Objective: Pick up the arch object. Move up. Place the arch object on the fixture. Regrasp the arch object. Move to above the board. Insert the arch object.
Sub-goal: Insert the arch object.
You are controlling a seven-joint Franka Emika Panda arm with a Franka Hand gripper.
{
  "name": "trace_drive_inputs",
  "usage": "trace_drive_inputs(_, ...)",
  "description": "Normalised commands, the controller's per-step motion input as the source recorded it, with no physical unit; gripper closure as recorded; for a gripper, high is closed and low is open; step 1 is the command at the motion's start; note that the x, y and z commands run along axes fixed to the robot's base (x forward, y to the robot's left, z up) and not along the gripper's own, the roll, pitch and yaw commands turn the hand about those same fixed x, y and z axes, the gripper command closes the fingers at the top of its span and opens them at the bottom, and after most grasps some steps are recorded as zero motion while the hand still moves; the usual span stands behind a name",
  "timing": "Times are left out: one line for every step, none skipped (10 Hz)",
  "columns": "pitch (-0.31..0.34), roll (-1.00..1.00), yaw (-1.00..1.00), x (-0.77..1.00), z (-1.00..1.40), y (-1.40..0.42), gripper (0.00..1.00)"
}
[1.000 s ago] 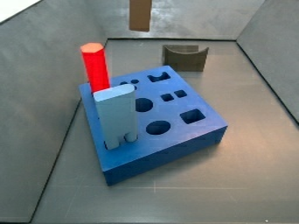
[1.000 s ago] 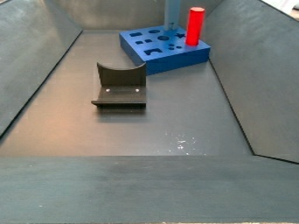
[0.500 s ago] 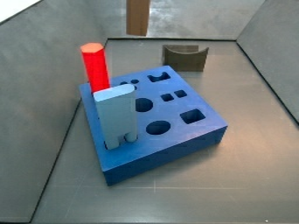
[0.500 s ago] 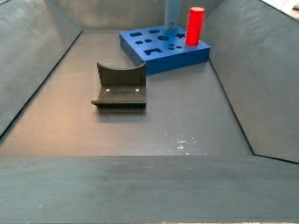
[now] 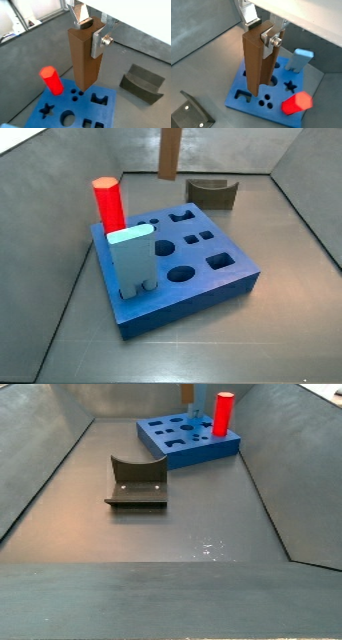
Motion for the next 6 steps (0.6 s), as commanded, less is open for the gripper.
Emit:
trace_drive_inputs(0.0,0.04,0.03,-0.03,-0.15,-0.11,1.0)
trace_drive_inputs(-0.031,-0.05,-0.83,0.18,-0.13,0.08,1.0)
trace_drive_inputs(-0.066,0.0,-1.0,0.0,-0.22,0.0,1.0)
trace_drive_inputs(-0.066,0.0,-1.0,0.0,-0.21,0.0,1.0)
trace_drive_inputs(-0.076,0.0,-1.0,0.0,-0.19,0.0,1.0)
trace_drive_inputs(-0.16,-0.04,-0.98,0.0,-0.07,0.0,1.0)
